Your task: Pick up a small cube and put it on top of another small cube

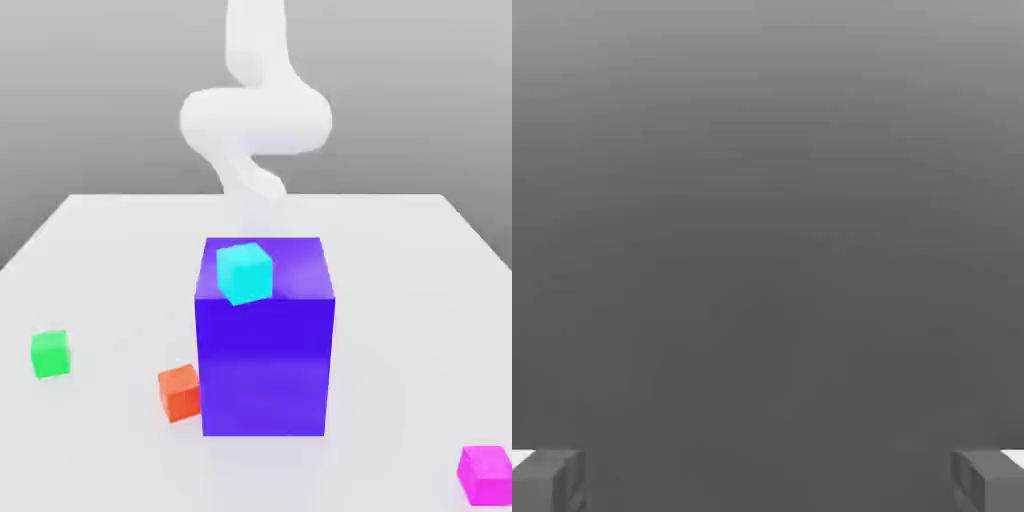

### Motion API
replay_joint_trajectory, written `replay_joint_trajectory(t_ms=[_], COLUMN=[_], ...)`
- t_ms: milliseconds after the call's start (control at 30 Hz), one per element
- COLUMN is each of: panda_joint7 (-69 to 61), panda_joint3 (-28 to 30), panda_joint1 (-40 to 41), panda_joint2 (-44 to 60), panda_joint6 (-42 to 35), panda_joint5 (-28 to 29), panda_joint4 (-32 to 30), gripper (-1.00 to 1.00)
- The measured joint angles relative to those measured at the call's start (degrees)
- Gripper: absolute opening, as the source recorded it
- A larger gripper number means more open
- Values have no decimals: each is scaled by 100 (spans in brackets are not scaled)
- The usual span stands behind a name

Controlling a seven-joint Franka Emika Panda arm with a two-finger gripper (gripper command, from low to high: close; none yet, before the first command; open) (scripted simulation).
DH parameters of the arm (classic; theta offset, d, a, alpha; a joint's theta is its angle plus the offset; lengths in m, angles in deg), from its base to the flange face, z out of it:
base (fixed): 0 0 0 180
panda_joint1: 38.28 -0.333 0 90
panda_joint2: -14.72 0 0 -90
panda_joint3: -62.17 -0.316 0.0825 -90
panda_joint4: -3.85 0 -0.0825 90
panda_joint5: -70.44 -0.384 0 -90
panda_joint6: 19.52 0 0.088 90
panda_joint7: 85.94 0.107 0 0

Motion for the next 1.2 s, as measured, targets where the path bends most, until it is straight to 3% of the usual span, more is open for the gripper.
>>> replay_joint_trajectory(t_ms=[300, 600, 767, 1000, 1133, 1167, 1200], panda_joint7=[-2116, -4002, -4774, -5391, -5443, -5445, -5445], panda_joint3=[332, 134, -31, -171, -155, -156, -156], panda_joint1=[-1190, -1943, -2251, -2613, -2683, -2683, -2683], panda_joint2=[1920, 3782, 4773, 6088, 6916, 7064, 7064], panda_joint6=[487, 982, 1307, 1795, 2384, 2497, 2497], panda_joint5=[-659, -1039, -853, 24, 157, 158, 158], panda_joint4=[70, 133, 151, 174, 327, 358, 358], gripper=[0, 0, 0, 0, 0, -100, -100])
